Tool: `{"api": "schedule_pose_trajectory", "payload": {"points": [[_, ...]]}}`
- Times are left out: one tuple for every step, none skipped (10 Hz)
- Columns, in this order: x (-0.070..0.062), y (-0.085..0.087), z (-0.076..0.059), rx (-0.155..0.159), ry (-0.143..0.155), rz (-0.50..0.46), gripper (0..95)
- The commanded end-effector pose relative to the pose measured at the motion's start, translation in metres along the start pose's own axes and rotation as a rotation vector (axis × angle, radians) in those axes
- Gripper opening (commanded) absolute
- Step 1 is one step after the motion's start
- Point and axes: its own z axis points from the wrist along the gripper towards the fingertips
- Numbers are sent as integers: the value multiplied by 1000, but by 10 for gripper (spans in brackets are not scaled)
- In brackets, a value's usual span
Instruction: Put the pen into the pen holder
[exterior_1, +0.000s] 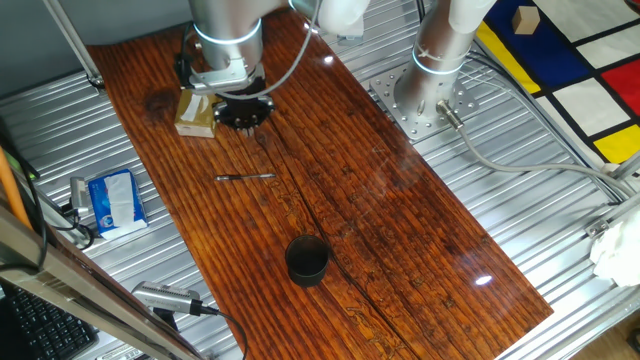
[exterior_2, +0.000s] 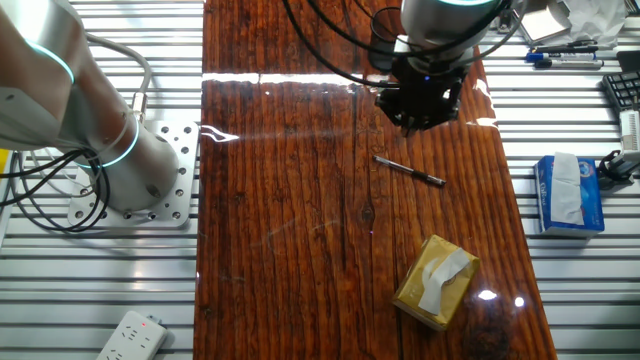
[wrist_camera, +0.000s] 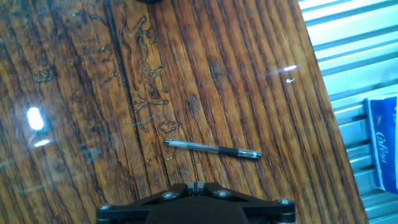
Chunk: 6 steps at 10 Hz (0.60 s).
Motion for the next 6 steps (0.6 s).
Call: {"api": "schedule_pose_trajectory", "payload": {"points": [[0, 0, 0, 45, 8, -290, 0], [0, 0, 0, 65, 15, -335, 0], [0, 0, 2, 79, 14, -353, 0], [1, -3, 8, 98, 9, -361, 0], [2, -6, 11, 99, 6, -364, 0], [3, -15, 14, 99, 1, -393, 0]]}}
